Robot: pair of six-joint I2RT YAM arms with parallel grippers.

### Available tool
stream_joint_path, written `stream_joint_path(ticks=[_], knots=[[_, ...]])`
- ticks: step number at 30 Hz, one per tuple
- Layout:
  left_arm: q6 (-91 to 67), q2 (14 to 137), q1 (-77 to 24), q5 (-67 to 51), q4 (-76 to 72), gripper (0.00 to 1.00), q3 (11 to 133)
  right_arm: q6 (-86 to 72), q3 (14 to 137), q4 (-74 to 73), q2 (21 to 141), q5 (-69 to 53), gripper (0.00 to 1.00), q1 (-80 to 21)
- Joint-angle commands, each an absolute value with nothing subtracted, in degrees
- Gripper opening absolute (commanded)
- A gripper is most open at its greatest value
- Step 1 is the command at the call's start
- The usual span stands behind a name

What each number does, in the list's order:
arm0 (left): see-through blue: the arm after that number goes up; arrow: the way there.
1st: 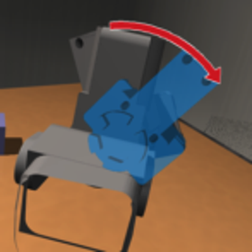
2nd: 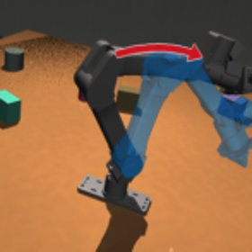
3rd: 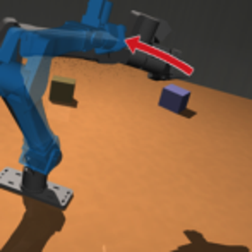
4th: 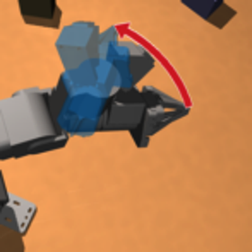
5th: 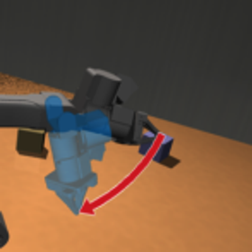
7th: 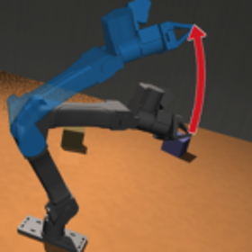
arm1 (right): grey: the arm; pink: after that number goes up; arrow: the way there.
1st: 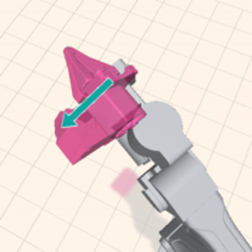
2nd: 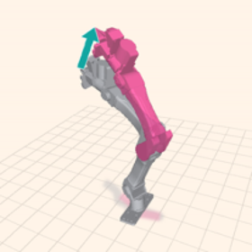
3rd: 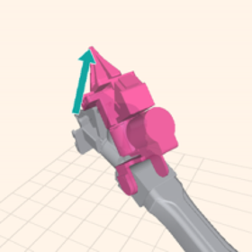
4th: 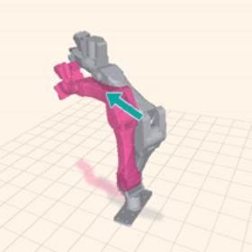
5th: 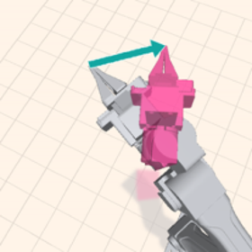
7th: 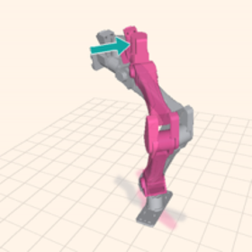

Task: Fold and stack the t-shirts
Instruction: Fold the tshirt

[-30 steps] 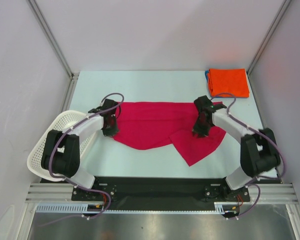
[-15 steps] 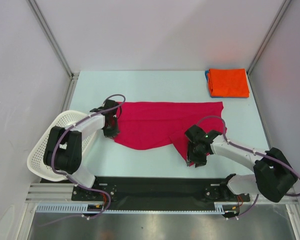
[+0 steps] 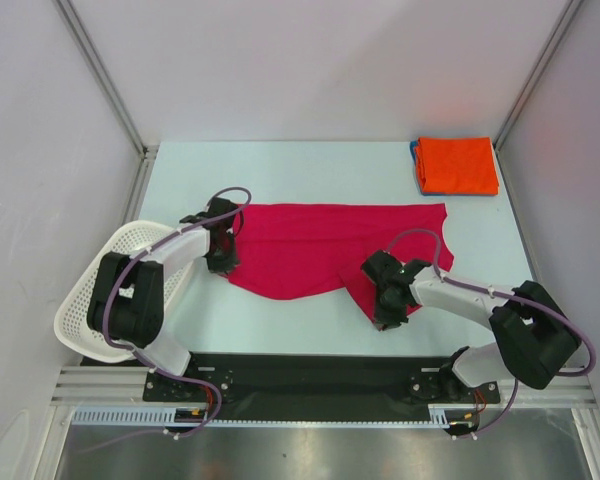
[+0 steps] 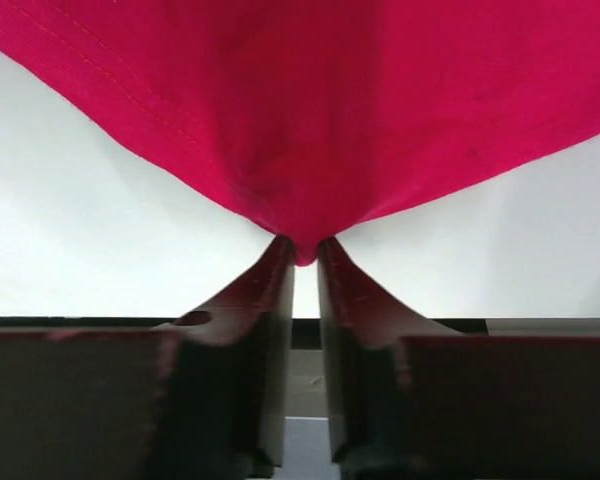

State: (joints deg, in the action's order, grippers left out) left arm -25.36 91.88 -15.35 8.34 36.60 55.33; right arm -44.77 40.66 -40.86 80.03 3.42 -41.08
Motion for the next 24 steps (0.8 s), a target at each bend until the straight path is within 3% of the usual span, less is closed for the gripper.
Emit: stream_joint_path(ticks=[1,6,15,24], knots=[[-24.6,91.4,-15.0,8.4,36.7,0.0,56.3,-46.5,40.0,-41.6,78.5,6.8,0.17,-41.4],[-25.1,91.3,-15.0,8.5,36.6,0.0,55.7,-48.6,39.7,-47.7,73.2,7.2,0.0,-41.4],[-27.1,87.9,-15.0,10.3,37.4,0.0,53.0,-50.8,41.2,-64.8,56.3,7.9,0.0,-40.9],[-31.4,82.2,-14.6,12.0,40.3,0.0,49.5,-48.2,47.4,-74.9,53.9,8.6,0.0,-34.0]])
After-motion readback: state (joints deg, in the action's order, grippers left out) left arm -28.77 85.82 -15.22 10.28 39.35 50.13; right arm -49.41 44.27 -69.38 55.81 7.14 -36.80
